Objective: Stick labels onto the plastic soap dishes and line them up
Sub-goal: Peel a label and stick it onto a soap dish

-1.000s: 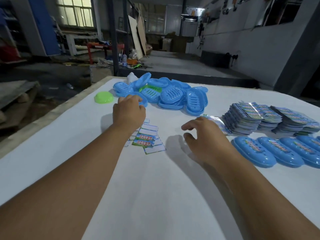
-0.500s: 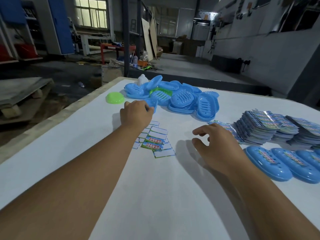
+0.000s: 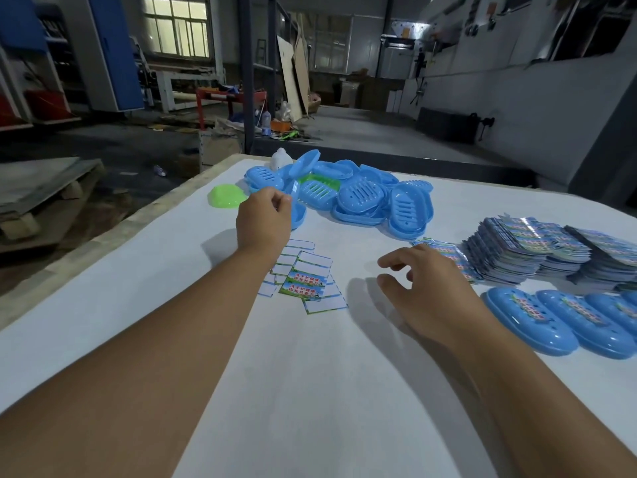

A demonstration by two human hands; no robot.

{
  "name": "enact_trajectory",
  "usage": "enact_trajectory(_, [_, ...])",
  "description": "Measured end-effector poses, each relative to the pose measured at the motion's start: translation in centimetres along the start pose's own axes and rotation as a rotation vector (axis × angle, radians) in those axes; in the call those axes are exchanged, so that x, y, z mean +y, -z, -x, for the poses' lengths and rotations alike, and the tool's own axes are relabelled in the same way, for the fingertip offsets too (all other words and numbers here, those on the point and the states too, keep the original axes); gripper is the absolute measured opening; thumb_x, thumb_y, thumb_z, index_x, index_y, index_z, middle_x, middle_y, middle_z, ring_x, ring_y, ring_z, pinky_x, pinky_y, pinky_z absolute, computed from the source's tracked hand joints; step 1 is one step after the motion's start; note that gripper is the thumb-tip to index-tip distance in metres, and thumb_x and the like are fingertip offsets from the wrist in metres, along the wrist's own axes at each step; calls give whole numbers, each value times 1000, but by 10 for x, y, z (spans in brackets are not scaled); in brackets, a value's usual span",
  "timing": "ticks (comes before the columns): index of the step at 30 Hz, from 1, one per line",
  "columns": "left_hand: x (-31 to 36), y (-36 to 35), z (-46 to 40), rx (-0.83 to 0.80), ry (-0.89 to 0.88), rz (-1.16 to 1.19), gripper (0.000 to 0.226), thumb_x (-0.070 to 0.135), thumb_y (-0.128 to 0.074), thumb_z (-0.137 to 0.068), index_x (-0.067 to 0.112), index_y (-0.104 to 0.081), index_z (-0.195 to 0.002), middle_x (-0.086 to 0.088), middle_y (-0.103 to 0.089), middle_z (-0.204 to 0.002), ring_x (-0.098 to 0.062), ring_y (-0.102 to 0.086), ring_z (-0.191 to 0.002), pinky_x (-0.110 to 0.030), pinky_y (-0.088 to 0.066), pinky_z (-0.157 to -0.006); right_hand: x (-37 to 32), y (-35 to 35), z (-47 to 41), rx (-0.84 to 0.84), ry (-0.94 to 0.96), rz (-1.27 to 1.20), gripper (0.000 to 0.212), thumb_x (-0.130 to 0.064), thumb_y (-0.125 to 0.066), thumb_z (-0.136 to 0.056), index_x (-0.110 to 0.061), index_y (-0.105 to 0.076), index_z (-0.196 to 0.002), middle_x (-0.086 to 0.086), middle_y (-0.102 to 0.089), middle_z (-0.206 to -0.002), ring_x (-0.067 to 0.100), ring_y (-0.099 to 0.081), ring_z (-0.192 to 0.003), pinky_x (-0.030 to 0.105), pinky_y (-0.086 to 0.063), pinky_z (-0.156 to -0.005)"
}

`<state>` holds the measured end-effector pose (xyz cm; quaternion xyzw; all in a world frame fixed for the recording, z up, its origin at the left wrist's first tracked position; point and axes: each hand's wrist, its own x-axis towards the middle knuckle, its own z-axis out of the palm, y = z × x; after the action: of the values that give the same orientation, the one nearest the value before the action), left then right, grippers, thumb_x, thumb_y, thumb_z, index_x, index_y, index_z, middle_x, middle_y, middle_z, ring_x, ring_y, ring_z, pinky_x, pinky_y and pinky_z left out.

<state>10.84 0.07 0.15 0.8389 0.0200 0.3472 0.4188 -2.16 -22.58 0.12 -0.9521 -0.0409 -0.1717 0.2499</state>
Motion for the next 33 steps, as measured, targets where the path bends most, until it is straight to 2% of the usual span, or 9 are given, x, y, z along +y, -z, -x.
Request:
enact_trajectory(8, [4, 0, 0, 23, 38, 68, 23, 25, -53, -103, 6, -62, -94, -1, -64, -86, -20, -59, -79, -33, -47, -70, 3, 0, 0, 3, 14, -5, 24, -33, -64, -94, -32, -68, -118, -11, -59, -108, 6, -51, -92, 22, -35, -78])
enact_trajectory(12, [21, 7, 1, 23, 103, 201, 20, 27, -45, -105, 13, -54, -93, 6, -58, -79, -11, -53, -71, -29, -44, -69, 3, -1, -2, 23, 11, -29, 27, -32, -65, -94, -32, -67, -120, -14, -58, -106, 1, -49, -85, 22, -35, -77])
enact_trajectory(16, [45, 9, 16, -154, 276, 346, 24, 30, -41, -102, 14, -56, -93, 3, -58, -82, -17, -56, -79, -33, -48, -65, 3, -1, -2, 95, 13, -68, 40, -32, -65, -93, -35, -58, -132, -16, -57, -114, 0, -49, -88, 22, -35, -79])
enact_trajectory(19, [60, 7, 31, -394, 422, 436, 29, 25, -41, -99, 9, -65, -106, -9, -68, -91, -27, -65, -84, -36, -49, -65, 2, -1, -2, 132, 43, -117, 59, -37, -70, -91, -40, -44, -144, -15, -51, -137, 4, -53, -111, 23, -36, -88])
enact_trajectory(21, [69, 8, 42, -546, 509, 569, 23, 17, -42, -100, 11, -64, -94, -4, -61, -71, -17, -61, -58, -25, -34, -49, 2, 0, -1, 105, 72, -121, 71, -43, -72, -89, -42, -36, -150, -15, -44, -147, 9, -46, -130, 24, -34, -96])
enact_trajectory(24, [78, 14, 54, -692, 561, 630, 32, 13, -41, -101, 16, -56, -73, 6, -49, -46, -6, -43, -35, -22, -23, -44, 3, 1, -1, 49, 131, -151, 72, -44, -73, -89, -40, -37, -151, -14, -41, -153, 14, -39, -139, 28, -32, -108])
enact_trajectory(26, [78, 18, 59, -734, 592, 628, 35, 11, -41, -100, 16, -52, -67, 6, -46, -41, -7, -38, -33, -22, -23, -44, 3, 2, -1, 12, 153, -160, 67, -45, -72, -90, -41, -41, -149, -14, -43, -152, 14, -40, -139, 30, -33, -110])
enact_trajectory(30, [80, 26, 63, -759, 653, 636, 31, 13, -42, -101, 14, -53, -71, 3, -49, -42, -8, -37, -34, -22, -24, -44, 4, 3, -2, -56, 144, -129, 67, -56, -72, -85, -44, -44, -145, -10, -48, -146, 16, -43, -135, 37, -38, -111])
enact_trajectory(33, [76, 30, 62, -705, 495, 478, 26, 24, -48, -103, 10, -61, -85, 3, -62, -51, -9, -54, -40, -23, -33, -47, 7, 4, -3, -76, 104, -120, 67, -63, -70, -82, -47, -45, -142, -6, -50, -141, 19, -46, -129, 39, -41, -106])
